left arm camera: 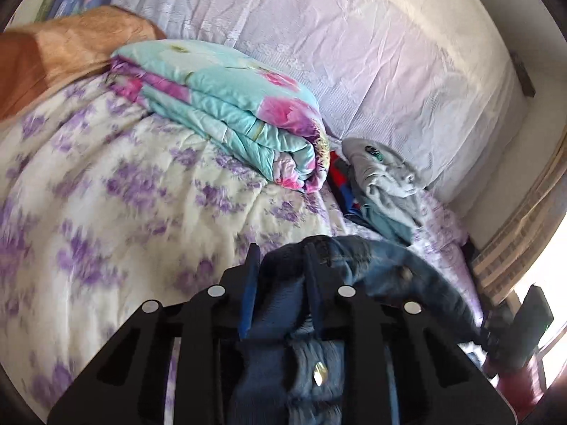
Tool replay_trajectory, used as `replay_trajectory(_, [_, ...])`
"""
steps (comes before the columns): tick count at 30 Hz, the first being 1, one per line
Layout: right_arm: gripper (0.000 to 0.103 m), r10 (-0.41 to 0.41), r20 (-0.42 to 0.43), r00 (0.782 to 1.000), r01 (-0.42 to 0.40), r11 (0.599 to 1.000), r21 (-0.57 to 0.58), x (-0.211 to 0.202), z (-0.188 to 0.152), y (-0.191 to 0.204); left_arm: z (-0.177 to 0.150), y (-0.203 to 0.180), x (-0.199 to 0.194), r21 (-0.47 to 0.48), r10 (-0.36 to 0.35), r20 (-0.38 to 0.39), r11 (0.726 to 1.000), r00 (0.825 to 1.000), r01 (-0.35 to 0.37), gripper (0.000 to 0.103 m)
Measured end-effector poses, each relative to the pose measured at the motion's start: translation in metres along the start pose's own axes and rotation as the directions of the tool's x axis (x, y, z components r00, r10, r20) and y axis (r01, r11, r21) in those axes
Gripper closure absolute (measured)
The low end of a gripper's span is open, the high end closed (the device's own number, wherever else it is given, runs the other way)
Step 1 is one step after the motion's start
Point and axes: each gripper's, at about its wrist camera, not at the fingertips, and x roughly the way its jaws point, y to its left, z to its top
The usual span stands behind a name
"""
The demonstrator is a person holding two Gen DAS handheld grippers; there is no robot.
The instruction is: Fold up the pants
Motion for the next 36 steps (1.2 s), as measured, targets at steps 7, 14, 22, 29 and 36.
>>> replay_trajectory(7, [0.102, 0.029, 0.036, 0.999, -0.031, 0.999, 0.032, -0.017, -0.048, 0.039, -0.051, 0.018, -0.044, -0.184, -0.078, -0.02, 0.98, 0.997, 0.073, 0.067])
replay_trajectory(14, [0.101, -0.077, 0.071, 0.994, 0.077, 0.997, 0.005, -0.02, -0.071, 0.05, -0.071, 0.017, -0.049, -0.304, -0.142, -0.07, 0.946, 0.987, 0.114, 0.05])
replay_trajectory(22, [0.041, -0.1, 0.171, 0.98, 0.117, 0.989, -0.094, -0.037, -0.049, 0.057, -0.027, -0.017, -0.045, -0.349, -0.089, -0.07, 0.935, 0.994, 0.059, 0.031])
replay_trajectory(29, [0.052, -0.146, 0.083, 0.986, 0.161, 0.962, -0.221, 0.002, -0.03, 0.07, -0.035, -0.012, -0.007, -0.487, -0.129, -0.187, 0.873, 0.974, 0.023, 0.032])
replay_trajectory(36, [0.095, -0.193, 0.006, 0.981, 0.188, 0.946, -0.264, 0.037, -0.04, 0.067, -0.029, 0.007, 0.001, -0.528, -0.115, -0.184, 0.85, 0.976, 0.001, 0.054])
